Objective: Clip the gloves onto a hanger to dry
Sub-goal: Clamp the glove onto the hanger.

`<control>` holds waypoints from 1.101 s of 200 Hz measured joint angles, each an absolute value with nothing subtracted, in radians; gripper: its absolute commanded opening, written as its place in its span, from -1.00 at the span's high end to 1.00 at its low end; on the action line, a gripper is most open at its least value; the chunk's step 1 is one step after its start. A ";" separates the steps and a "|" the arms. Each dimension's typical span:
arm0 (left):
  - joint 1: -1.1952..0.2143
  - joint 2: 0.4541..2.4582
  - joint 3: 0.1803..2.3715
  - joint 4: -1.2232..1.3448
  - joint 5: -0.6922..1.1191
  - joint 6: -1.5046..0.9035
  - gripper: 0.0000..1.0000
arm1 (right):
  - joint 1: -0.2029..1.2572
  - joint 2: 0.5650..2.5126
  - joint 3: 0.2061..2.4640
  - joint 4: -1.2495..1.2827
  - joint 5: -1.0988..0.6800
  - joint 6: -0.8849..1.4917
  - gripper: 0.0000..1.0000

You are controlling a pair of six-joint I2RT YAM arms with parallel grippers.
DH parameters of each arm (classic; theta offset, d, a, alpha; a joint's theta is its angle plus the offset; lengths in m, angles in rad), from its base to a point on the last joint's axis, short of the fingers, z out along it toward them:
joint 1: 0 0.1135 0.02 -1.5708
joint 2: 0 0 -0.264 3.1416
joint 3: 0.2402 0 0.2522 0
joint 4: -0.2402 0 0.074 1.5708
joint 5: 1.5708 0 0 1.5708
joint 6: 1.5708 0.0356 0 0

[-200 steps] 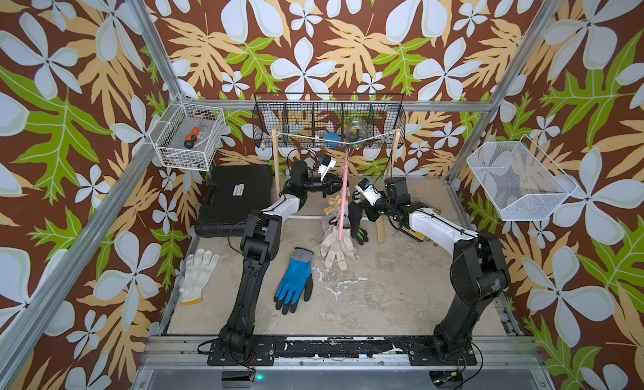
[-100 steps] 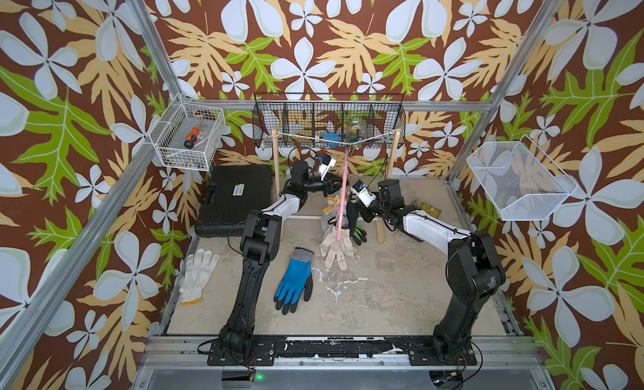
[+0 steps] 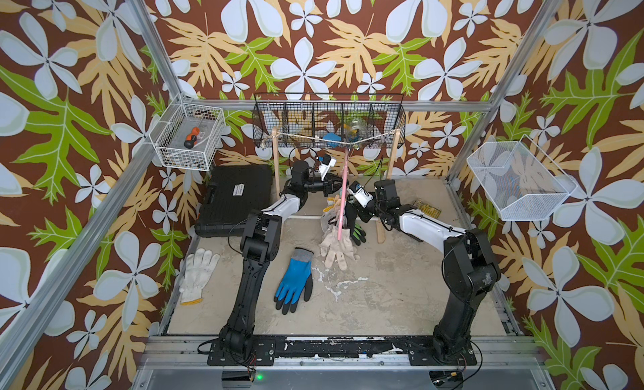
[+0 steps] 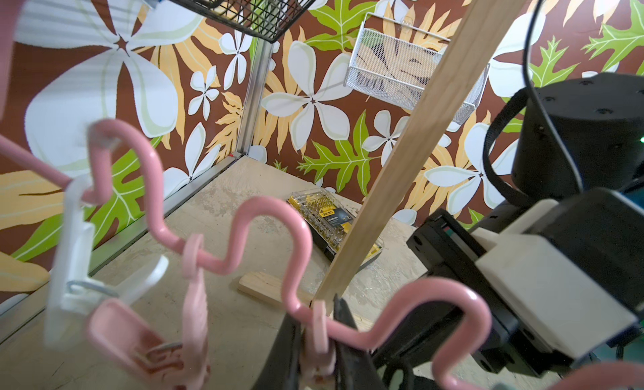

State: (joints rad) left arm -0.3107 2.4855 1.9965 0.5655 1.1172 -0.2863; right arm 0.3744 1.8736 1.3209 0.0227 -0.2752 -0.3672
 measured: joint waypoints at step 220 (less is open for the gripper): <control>-0.319 2.480 2.025 0.444 1.100 -0.226 0.96 | 0.424 1.882 1.265 0.150 -0.070 -0.393 1.00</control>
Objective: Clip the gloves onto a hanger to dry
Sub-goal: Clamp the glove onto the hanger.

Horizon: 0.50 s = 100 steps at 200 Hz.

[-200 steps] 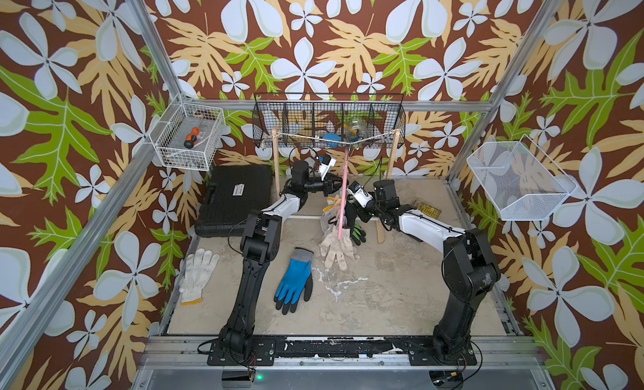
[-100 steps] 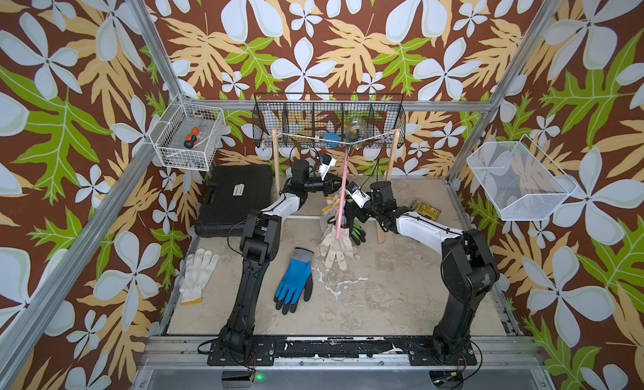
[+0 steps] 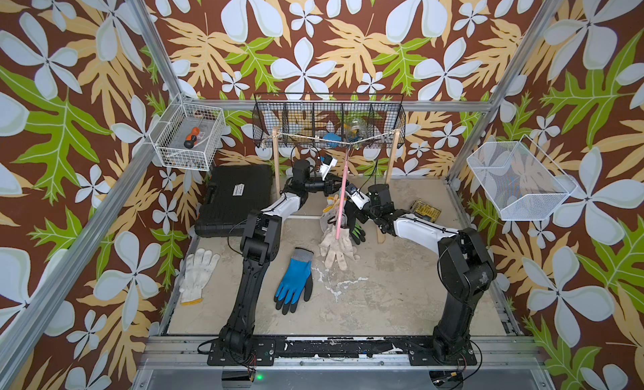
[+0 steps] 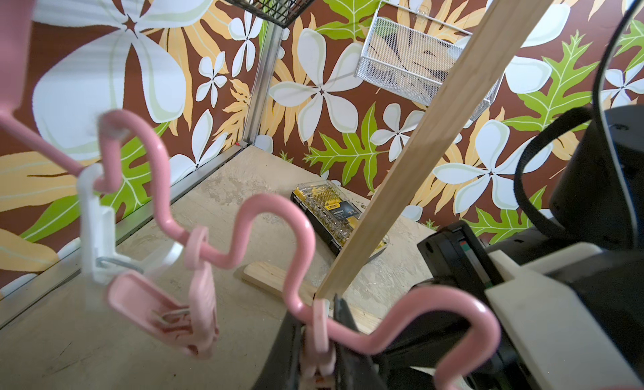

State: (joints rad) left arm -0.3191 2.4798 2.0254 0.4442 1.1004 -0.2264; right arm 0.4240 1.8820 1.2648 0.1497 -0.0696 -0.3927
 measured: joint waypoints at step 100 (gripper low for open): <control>-0.320 2.480 2.035 0.409 1.101 -0.205 0.97 | 0.451 1.851 1.230 0.224 -0.025 -0.402 1.00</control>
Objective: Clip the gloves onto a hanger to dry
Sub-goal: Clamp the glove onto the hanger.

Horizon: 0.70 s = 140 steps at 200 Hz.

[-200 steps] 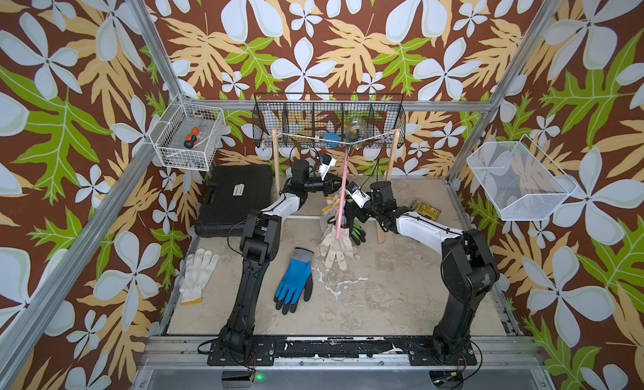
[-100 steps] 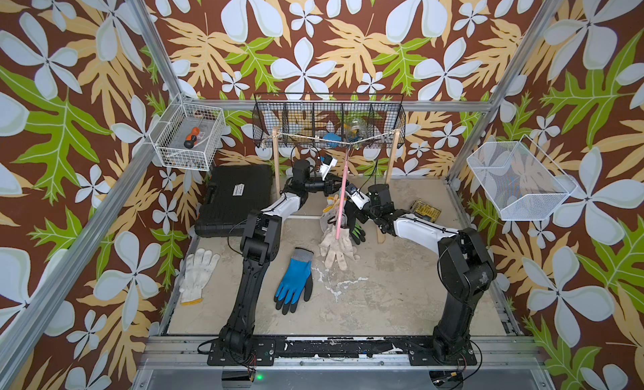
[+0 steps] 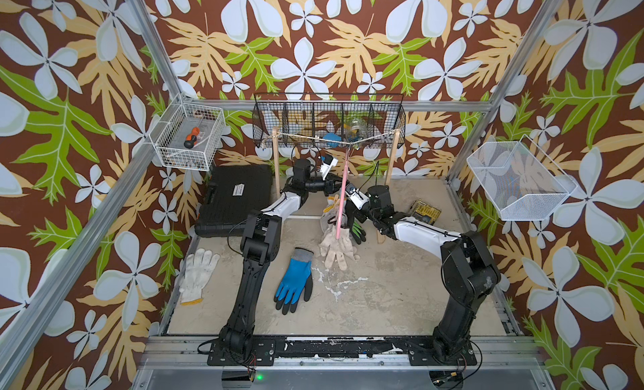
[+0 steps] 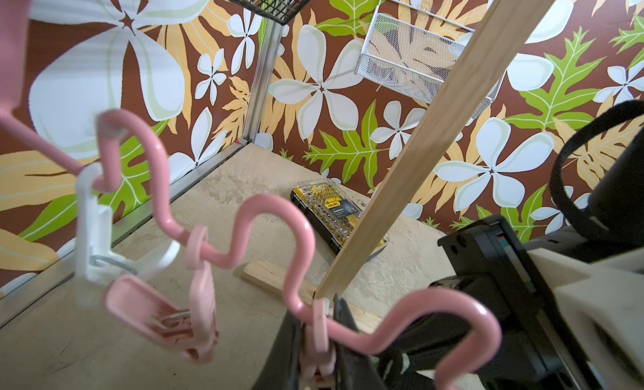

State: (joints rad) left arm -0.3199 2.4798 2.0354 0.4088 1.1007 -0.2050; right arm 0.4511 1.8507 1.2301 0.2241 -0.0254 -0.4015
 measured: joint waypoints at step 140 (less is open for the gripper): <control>-0.321 2.480 2.035 0.371 1.090 -0.200 0.97 | 0.474 1.886 1.230 0.320 0.061 -0.419 1.00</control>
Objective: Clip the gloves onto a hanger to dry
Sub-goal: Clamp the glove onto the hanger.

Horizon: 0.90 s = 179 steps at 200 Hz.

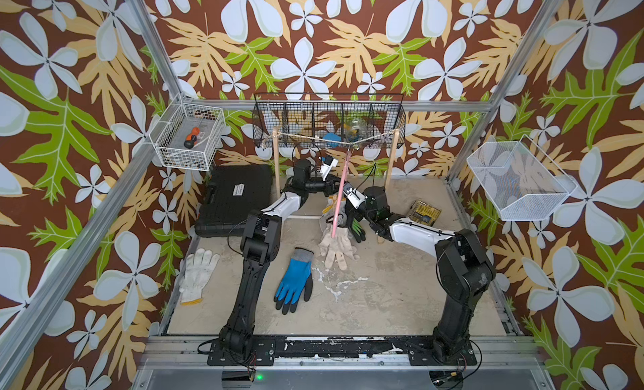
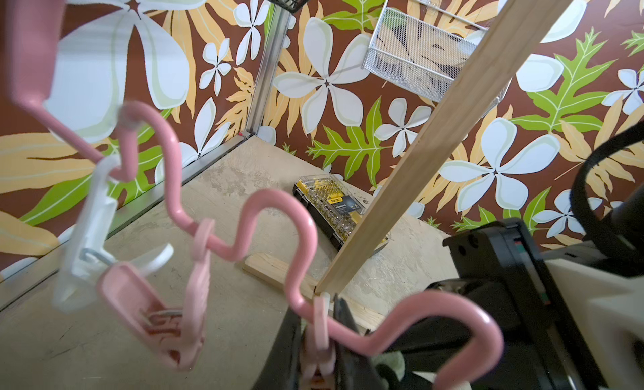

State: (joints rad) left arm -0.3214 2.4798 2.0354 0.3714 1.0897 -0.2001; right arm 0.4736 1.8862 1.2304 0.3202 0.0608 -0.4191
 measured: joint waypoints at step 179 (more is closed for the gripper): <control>-0.321 2.471 2.040 0.340 1.074 -0.171 0.43 | 0.477 1.921 1.243 0.377 0.044 -0.396 1.00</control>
State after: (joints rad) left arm -0.3214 2.4710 2.0403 0.3397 1.0740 -0.1715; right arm 0.4774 1.9205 1.2434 0.3775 0.0444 -0.3958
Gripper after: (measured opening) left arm 0.252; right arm 0.058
